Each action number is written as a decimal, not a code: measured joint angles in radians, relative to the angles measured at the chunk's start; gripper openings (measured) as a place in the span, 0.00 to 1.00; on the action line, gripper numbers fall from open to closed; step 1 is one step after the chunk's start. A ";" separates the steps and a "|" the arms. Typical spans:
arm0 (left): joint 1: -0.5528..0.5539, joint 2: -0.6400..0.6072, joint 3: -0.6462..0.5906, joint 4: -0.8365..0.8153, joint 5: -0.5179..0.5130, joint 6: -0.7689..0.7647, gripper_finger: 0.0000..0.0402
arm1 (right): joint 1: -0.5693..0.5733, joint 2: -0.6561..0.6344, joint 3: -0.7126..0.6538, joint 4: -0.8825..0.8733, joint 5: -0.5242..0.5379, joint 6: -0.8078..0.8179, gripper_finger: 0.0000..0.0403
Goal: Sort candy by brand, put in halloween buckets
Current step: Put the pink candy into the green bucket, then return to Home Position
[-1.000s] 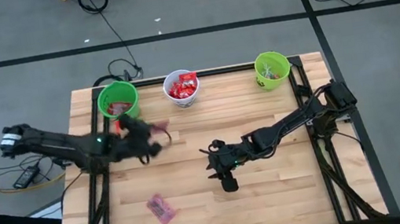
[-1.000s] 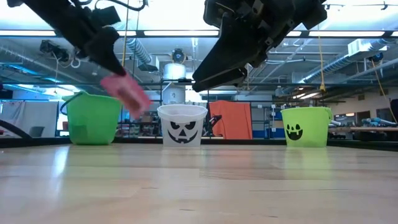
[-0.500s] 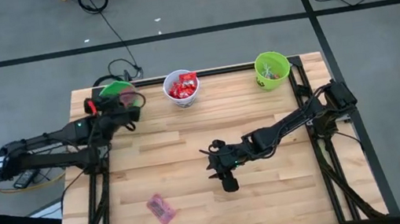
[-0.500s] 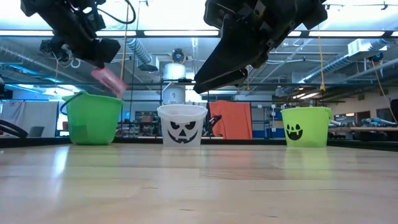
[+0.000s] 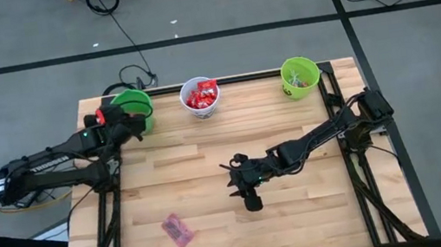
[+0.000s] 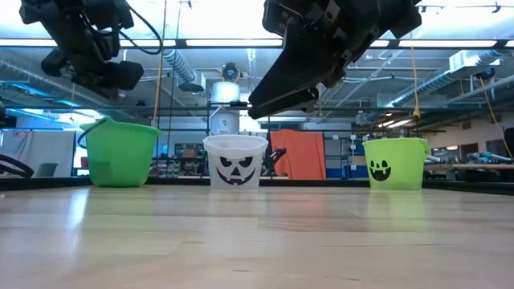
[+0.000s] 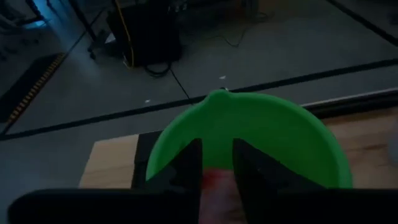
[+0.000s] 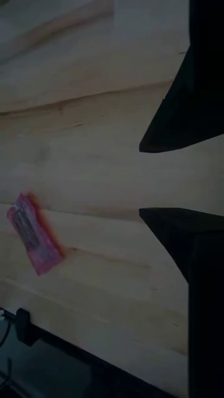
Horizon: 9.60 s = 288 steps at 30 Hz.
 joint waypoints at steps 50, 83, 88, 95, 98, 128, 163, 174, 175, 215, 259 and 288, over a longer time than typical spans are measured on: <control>-0.858 0.452 -0.001 0.314 0.900 0.217 0.32 | -0.036 0.000 0.000 0.182 0.041 -0.008 0.41; -0.919 0.703 0.001 0.431 1.061 0.129 0.32 | -0.036 0.000 0.000 0.158 0.046 -0.007 0.41; -0.918 0.748 -0.003 0.436 1.096 0.137 0.25 | -0.036 0.000 0.000 0.153 0.046 -0.007 0.41; -0.920 0.675 -0.015 0.443 1.133 0.160 0.02 | -0.036 0.000 0.000 0.153 0.053 -0.007 0.41; -0.922 0.607 -0.017 0.394 1.099 0.186 0.01 | -0.036 0.000 0.000 0.153 0.054 -0.007 0.41; -0.385 -0.087 0.082 0.090 -0.062 0.355 0.02 | -0.036 0.000 -0.049 0.230 0.087 -0.032 0.41; -0.126 -0.101 0.080 0.141 0.277 0.488 0.33 | -0.034 0.000 -0.049 0.244 0.079 -0.097 0.41; -0.178 -0.003 -0.044 0.662 0.687 0.688 0.33 | -0.059 0.000 -0.050 0.416 0.079 -0.103 0.41; -0.187 0.007 -0.061 0.702 0.702 0.690 0.33 | -0.058 0.000 -0.050 0.419 0.074 -0.108 0.41; -0.533 -0.358 -0.103 0.515 0.497 0.765 0.33 | -0.003 -0.716 -0.404 0.160 0.373 -0.157 0.41; -0.465 -0.760 -0.334 0.589 0.575 0.790 0.02 | -0.167 -1.402 -0.799 0.032 0.189 -0.076 0.01; -0.465 -0.784 -0.380 0.589 0.662 0.773 0.02 | -0.169 -1.577 -0.972 0.091 0.182 -0.049 0.01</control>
